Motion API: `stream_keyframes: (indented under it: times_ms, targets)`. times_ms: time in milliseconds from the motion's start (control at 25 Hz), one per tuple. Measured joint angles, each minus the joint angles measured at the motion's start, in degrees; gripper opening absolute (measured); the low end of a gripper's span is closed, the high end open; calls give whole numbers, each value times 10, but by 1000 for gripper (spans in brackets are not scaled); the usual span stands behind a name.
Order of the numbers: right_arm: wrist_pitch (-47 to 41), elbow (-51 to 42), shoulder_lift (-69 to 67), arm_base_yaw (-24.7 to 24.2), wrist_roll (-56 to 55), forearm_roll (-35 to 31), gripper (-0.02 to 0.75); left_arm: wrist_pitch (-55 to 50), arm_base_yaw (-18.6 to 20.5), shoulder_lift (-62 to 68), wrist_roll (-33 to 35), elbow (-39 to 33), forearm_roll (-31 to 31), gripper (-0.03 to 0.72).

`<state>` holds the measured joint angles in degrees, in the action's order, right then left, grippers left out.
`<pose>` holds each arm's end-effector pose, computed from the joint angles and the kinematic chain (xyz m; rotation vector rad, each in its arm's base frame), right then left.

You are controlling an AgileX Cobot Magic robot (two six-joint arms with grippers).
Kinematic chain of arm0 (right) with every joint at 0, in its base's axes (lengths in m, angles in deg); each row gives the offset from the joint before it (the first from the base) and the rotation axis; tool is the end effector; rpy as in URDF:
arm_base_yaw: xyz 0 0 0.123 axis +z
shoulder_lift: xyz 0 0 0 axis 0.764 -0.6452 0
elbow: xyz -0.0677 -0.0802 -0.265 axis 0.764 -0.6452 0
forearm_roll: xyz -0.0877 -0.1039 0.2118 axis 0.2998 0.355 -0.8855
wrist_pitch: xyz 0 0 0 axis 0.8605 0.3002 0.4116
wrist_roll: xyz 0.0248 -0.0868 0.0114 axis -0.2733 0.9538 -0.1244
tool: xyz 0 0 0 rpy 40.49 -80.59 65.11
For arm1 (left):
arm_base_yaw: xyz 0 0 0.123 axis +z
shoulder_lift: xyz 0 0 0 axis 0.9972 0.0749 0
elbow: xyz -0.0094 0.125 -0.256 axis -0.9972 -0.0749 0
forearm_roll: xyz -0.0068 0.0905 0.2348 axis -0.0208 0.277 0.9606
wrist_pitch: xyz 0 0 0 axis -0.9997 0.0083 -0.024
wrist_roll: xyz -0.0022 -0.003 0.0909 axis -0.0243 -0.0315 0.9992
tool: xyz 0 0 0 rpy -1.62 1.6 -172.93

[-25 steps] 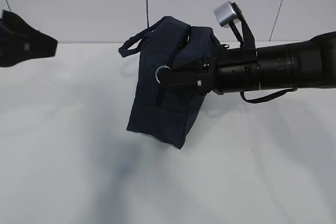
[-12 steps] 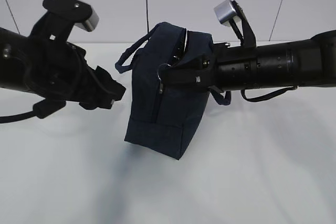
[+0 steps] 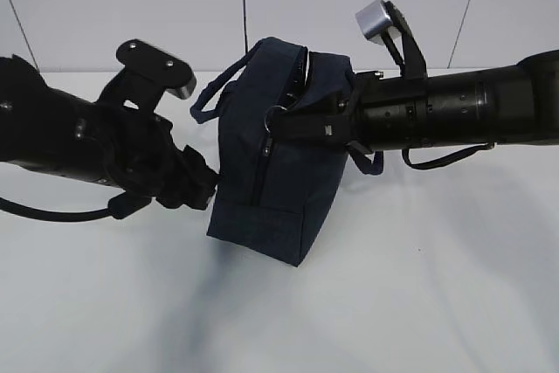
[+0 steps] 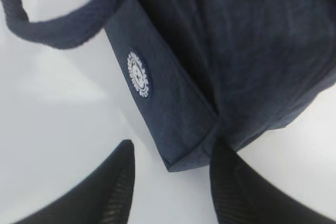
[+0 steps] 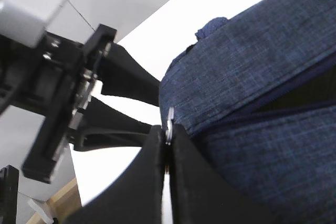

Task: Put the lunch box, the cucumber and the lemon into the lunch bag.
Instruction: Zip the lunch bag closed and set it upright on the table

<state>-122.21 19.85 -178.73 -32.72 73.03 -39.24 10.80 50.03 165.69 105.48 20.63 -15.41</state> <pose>0.3157 0.1723 0.2174 -0.7844 1.8601 1.1633 0.2662 -0.1960 0.1965 0.8070 2.2493 -0.3254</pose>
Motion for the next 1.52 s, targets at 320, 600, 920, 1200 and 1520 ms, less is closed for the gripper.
stream_keyframes:
  times_ms: [320,600,920,1200,1520]
  targets:
    - [15,0,0,0,-1,-1,7,17,0,25,0,0,2,411]
    - [19,0,0,0,-3,-2,7,-8,-29,25,0,0,0,391]
    - [22,0,0,0,-3,-2,7,4,-38,-2,0,0,-19,366]
    - [23,0,0,0,-4,-3,7,64,-38,-3,0,0,-25,365]
    - [25,0,0,0,-4,-8,7,82,-38,3,0,0,-36,265]
